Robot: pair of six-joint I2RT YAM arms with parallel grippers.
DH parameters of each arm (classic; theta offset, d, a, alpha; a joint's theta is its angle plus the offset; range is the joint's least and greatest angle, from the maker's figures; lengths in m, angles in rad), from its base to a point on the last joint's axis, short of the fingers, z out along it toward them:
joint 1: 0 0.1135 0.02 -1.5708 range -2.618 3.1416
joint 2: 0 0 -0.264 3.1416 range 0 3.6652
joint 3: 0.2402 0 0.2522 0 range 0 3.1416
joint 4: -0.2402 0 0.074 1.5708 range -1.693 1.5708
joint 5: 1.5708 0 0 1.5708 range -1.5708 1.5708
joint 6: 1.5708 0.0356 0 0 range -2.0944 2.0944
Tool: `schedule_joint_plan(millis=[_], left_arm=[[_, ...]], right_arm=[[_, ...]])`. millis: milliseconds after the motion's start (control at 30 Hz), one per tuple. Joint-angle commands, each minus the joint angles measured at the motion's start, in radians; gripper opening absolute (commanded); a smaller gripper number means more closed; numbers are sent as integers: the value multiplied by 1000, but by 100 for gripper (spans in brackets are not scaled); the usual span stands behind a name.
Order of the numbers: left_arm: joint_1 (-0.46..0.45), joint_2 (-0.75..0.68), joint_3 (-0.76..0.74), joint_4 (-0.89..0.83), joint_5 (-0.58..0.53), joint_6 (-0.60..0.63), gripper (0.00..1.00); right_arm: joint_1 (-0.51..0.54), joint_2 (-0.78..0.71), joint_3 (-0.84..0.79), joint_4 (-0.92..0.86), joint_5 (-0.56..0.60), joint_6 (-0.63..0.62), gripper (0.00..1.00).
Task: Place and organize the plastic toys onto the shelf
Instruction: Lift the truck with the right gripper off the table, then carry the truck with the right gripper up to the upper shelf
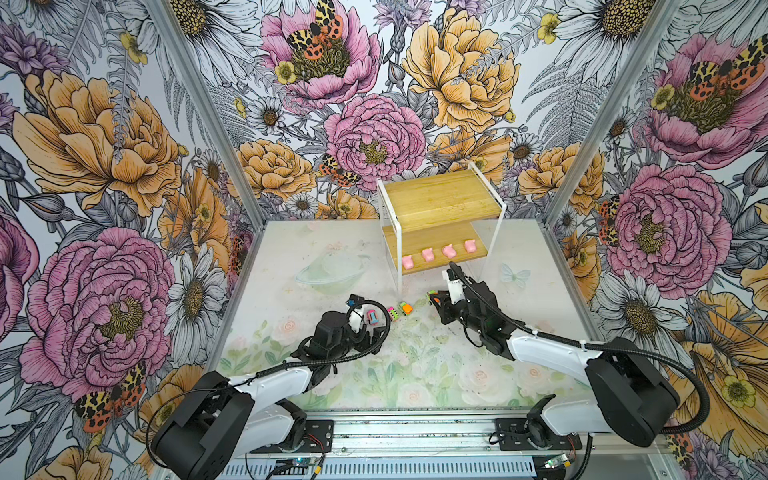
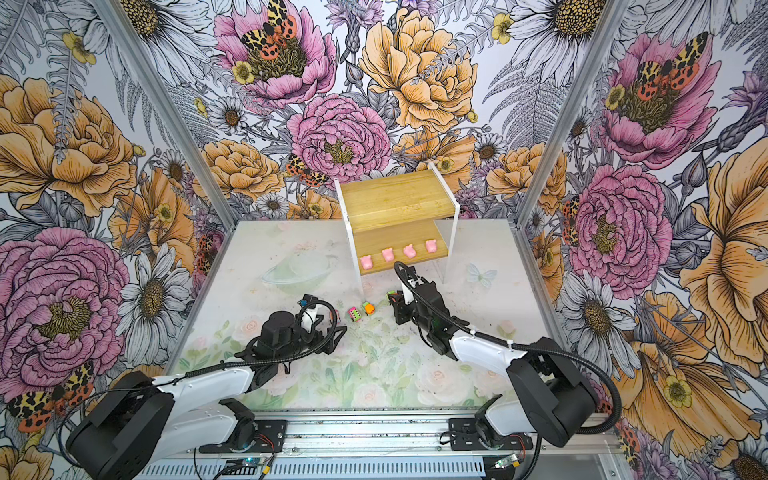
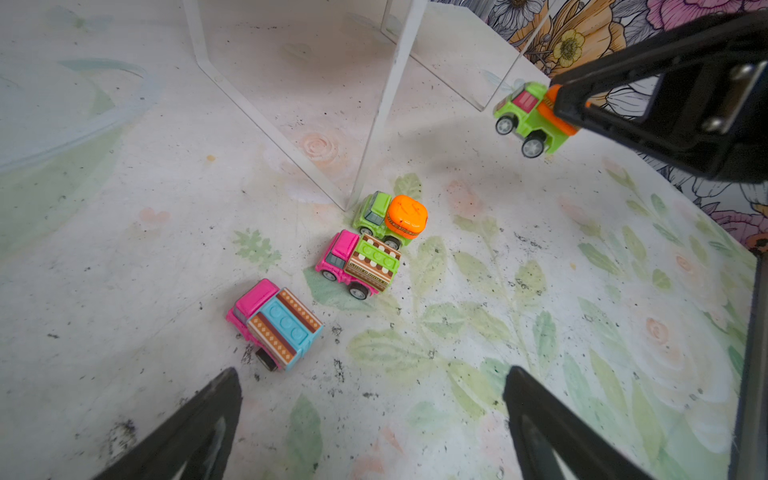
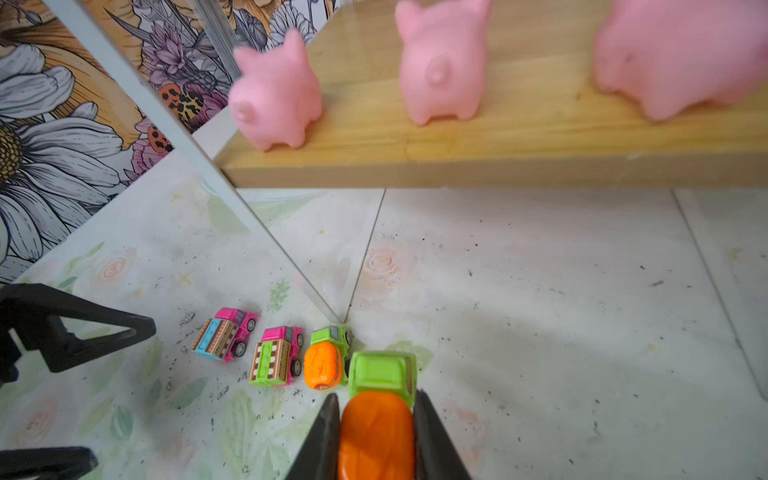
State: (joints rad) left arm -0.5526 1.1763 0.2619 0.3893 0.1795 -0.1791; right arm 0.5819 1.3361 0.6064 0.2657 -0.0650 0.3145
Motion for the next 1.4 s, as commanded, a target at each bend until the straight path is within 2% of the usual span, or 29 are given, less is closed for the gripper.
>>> schedule_joint_plan(millis=[0, 200, 400, 667, 833, 1133, 1367], left_arm=[[-7, 3, 22, 0, -2, 14, 99], [-6, 7, 23, 1, 1, 15, 99], [-8, 6, 22, 1, 2, 15, 99], [-9, 2, 20, 0, -2, 15, 99], [-9, -3, 19, 0, -6, 14, 99], [-10, -5, 19, -2, -12, 13, 99], [-9, -6, 19, -2, -16, 11, 99]], right_arm=[[-12, -96, 94, -226, -42, 0, 24], [-34, -181, 256, -451, -49, -21, 24], [-70, -183, 458, -605, -39, -56, 24], [-191, -42, 811, -761, -31, -57, 24], [-263, 61, 975, -800, -53, -35, 24], [-341, 182, 1125, -816, -67, -7, 23], [-381, 207, 1152, -821, -78, -22, 23]])
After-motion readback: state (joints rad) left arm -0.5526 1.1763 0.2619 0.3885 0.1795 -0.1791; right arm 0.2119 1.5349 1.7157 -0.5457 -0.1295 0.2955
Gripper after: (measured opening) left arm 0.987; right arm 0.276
